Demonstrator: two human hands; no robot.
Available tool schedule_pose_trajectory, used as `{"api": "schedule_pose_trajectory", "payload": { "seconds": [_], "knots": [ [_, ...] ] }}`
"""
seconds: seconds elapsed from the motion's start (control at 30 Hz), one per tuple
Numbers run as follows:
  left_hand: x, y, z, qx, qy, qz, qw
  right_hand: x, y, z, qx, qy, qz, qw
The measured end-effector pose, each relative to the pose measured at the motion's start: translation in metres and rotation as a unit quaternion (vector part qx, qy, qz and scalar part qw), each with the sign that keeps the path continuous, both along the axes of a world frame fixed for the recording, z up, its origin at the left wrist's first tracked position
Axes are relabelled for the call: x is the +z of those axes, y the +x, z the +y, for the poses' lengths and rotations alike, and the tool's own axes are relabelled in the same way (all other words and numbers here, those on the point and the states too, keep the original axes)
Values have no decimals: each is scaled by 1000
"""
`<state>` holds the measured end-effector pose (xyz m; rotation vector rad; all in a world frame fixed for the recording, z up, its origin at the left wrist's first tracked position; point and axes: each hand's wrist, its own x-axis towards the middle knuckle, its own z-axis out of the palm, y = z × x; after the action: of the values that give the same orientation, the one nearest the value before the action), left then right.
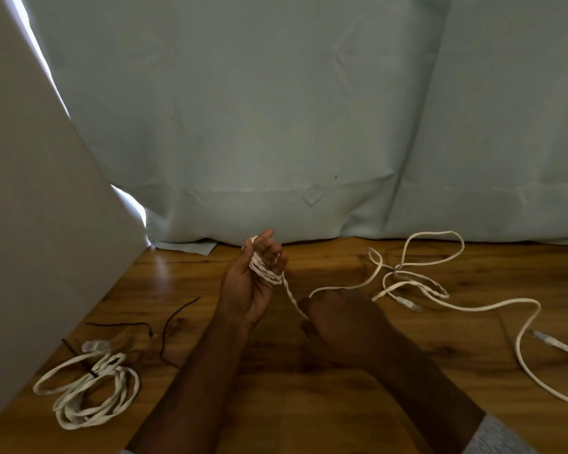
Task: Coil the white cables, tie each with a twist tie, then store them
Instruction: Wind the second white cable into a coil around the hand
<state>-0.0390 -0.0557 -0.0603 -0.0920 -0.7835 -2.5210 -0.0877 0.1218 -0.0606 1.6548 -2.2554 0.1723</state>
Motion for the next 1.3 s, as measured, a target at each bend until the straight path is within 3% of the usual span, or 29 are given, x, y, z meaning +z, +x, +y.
{"api": "schedule_pose_trajectory", "payload": {
  "seconds": [0.17,0.27,0.33,0.47,0.6,0.8,0.97,1.13,1.3],
  "knots": [
    [3,-6,11,80,-149,-80,982,4,6,1,22,-12,-3,1000],
    [1,-4,22,116,-348,-144,919,8,7,1,41,-40,-3,998],
    [0,-1,31,111,-426,-168,882,10,5,1,56,-59,-6,997],
    [-4,1,38,97,-481,-215,845,13,-8,6,76,-174,76,979],
    [0,7,44,47,-536,-215,815,10,-29,14,33,-198,79,977],
    [-5,5,27,-89,-463,-183,863,13,-56,32,47,-210,-27,976],
    [-8,3,22,-212,-420,-210,857,14,-59,35,-60,-234,11,970],
    [-7,-1,16,-314,-320,-124,885,13,-52,28,-111,-239,6,965],
    [-6,4,16,-337,-249,-40,907,13,-51,24,-125,-213,7,969]
  ]
}}
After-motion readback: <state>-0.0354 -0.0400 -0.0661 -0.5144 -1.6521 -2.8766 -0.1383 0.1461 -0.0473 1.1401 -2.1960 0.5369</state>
